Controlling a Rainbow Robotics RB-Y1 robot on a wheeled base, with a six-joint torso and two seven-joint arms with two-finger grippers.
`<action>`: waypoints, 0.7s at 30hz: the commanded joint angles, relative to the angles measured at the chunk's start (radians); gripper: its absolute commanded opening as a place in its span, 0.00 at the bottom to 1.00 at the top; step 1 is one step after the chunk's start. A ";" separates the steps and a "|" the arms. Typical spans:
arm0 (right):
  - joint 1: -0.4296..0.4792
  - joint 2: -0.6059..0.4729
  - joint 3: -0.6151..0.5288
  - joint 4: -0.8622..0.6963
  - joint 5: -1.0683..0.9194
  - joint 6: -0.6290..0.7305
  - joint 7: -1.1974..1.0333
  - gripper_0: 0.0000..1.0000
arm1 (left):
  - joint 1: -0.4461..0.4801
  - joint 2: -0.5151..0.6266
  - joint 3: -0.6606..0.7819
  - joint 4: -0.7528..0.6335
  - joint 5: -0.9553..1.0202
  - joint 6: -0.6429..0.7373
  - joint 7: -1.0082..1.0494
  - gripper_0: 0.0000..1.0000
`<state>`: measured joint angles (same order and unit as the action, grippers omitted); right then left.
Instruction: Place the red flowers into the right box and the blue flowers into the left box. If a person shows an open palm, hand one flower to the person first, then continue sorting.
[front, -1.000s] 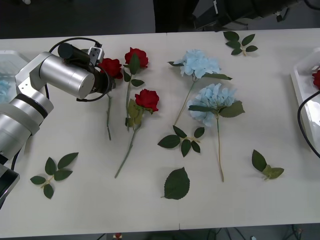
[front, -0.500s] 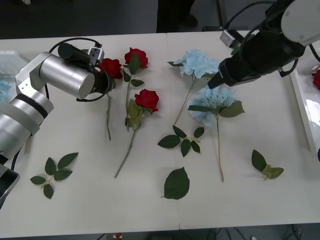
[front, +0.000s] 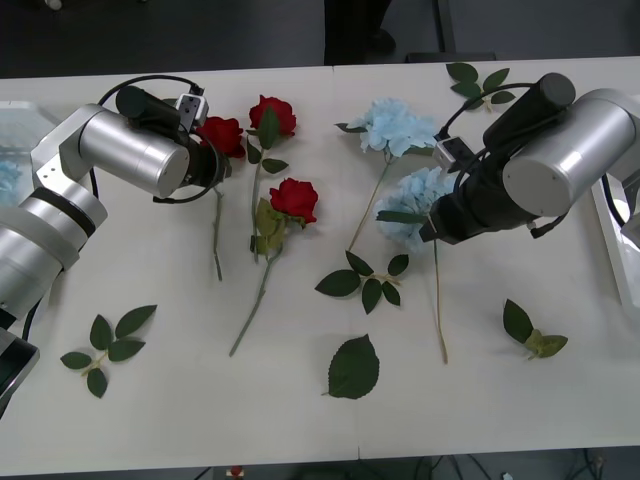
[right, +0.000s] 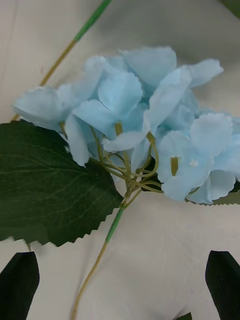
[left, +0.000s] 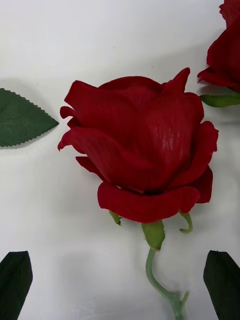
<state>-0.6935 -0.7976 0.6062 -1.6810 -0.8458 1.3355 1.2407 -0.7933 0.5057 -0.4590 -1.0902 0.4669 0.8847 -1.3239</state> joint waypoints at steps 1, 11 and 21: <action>0.045 -0.025 0.053 -0.029 0.094 -0.050 -0.078 0.96 | 0.025 -0.039 -0.036 0.012 -0.016 -0.035 0.061 1.00; 0.063 0.055 0.060 0.078 0.188 -0.091 -0.089 0.96 | 0.016 -0.036 -0.038 0.012 -0.031 -0.047 0.064 1.00; 0.063 0.072 0.101 0.122 0.222 -0.125 -0.113 0.97 | 0.009 -0.044 -0.036 0.013 -0.065 -0.067 0.066 1.00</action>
<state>-0.6345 -0.7414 0.6835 -1.5539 -0.6404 1.2184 1.1852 -0.7589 0.4810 -0.4881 -1.0654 0.4278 0.8478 -1.3239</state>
